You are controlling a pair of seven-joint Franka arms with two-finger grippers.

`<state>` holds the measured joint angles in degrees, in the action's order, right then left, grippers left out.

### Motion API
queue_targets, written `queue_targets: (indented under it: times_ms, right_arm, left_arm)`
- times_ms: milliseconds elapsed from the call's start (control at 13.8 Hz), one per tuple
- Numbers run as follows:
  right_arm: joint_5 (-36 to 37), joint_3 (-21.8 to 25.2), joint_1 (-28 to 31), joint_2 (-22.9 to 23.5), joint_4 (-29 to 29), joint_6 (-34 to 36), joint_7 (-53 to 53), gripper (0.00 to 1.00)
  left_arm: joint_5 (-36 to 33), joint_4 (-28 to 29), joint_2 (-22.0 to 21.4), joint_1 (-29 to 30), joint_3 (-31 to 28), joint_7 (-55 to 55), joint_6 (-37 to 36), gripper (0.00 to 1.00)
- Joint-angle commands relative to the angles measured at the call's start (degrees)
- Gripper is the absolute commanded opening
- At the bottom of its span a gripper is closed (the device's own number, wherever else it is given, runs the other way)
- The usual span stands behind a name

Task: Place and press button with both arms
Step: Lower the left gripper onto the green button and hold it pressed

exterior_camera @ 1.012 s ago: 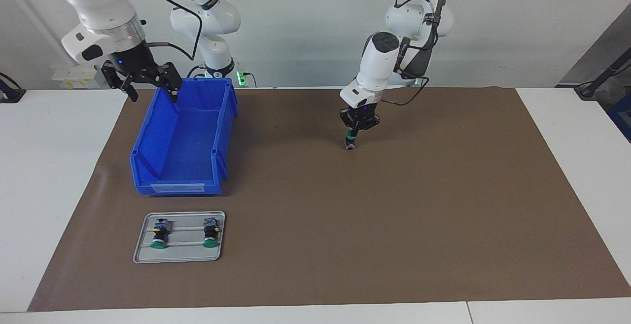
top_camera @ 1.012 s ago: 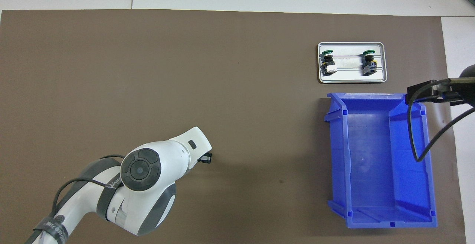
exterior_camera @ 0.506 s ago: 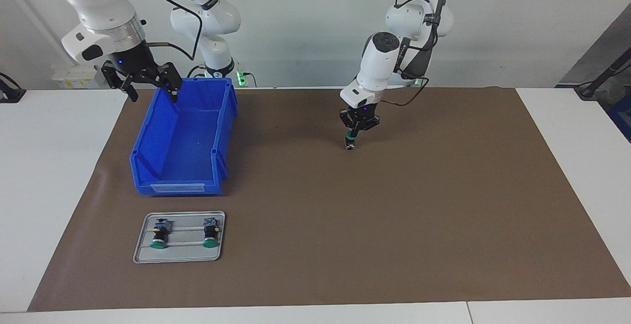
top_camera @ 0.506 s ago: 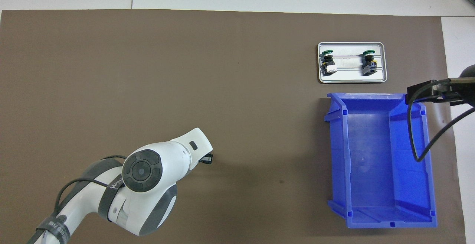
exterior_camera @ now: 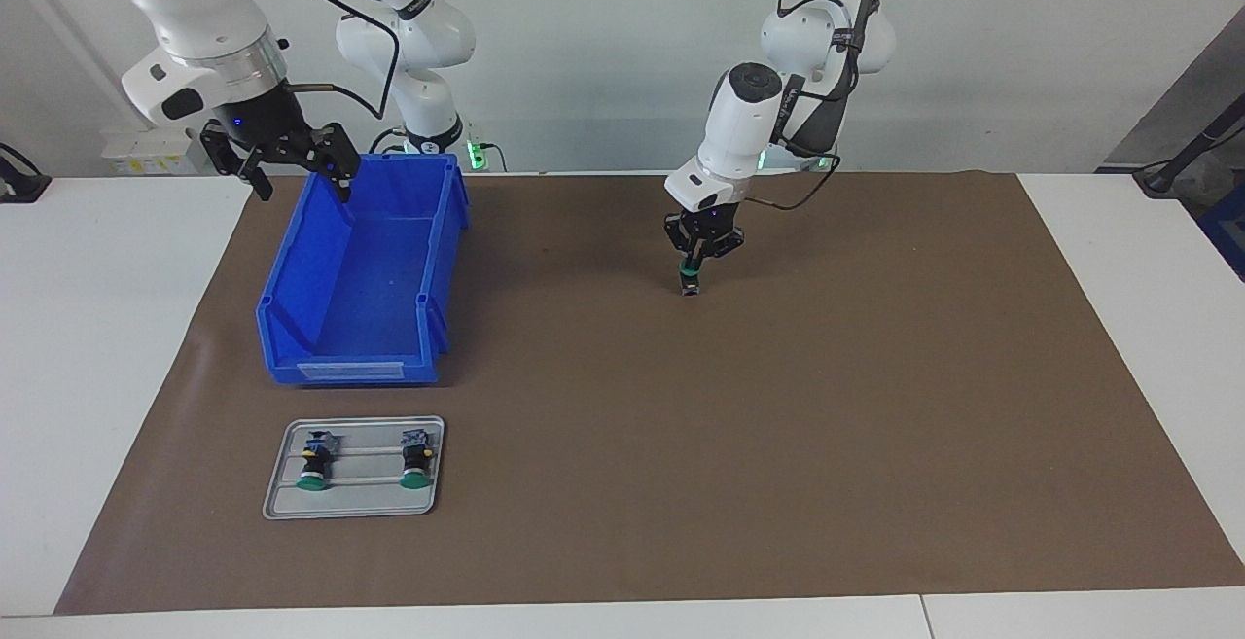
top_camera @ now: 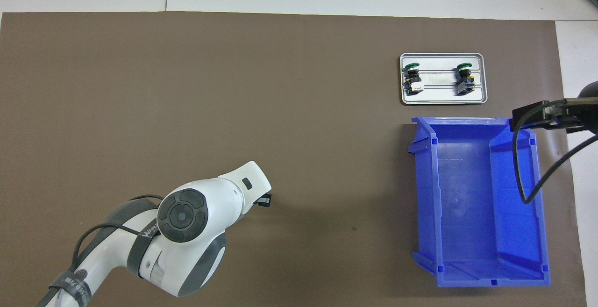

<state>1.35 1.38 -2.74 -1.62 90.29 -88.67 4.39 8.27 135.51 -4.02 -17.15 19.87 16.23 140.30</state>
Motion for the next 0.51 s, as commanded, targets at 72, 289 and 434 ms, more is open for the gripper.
queue_targets:
  times_ms: [72, 289, 434]
  right_arm:
    - [-1.17, 0.12, -0.43, -1.11, 1.2, -0.36, 0.36, 1.0]
    - [-1.26, -0.06, -0.51, -1.11, 1.2, -0.54, 0.45, 1.0]
    - [-1.35, -0.06, -0.6, -1.02, 1.2, -0.54, 0.45, 1.0]
  left_arm:
    - [0.34, -2.61, 3.23, -1.22, -1.15, -1.63, -3.27, 0.17]
    - [0.34, -5.86, 2.79, 0.36, -1.15, -4.27, -9.93, 0.17]
    - [0.26, -8.15, 2.44, 1.85, -1.15, -4.89, -13.9, 0.17]
